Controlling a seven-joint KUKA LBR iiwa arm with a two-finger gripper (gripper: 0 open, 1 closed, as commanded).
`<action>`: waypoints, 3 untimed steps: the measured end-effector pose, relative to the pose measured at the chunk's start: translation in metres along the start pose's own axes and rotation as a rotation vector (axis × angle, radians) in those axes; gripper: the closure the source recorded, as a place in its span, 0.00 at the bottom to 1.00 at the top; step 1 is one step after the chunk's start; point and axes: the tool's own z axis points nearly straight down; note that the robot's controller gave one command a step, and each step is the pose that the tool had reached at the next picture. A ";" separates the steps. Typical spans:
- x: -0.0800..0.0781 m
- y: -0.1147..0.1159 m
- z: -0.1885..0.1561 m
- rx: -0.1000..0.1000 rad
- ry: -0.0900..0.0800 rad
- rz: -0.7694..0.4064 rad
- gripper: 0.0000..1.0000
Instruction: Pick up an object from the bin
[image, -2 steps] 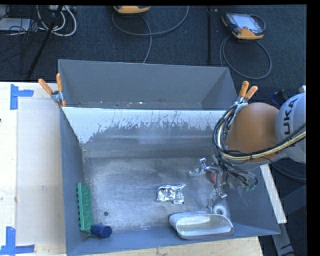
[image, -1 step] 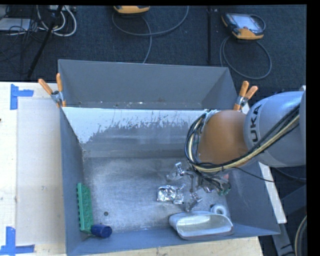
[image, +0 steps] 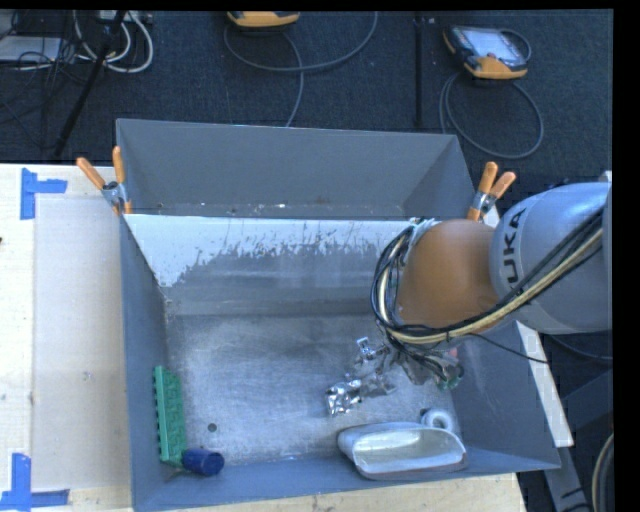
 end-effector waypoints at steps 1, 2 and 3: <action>-0.011 -0.013 -0.154 0.002 -0.003 0.020 1.00; -0.009 -0.012 -0.149 -0.001 0.005 0.021 0.00; 0.029 0.019 -0.011 0.015 -0.048 0.064 0.00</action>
Offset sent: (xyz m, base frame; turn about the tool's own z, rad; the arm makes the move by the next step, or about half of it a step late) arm 0.0115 -0.0089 0.1496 0.0181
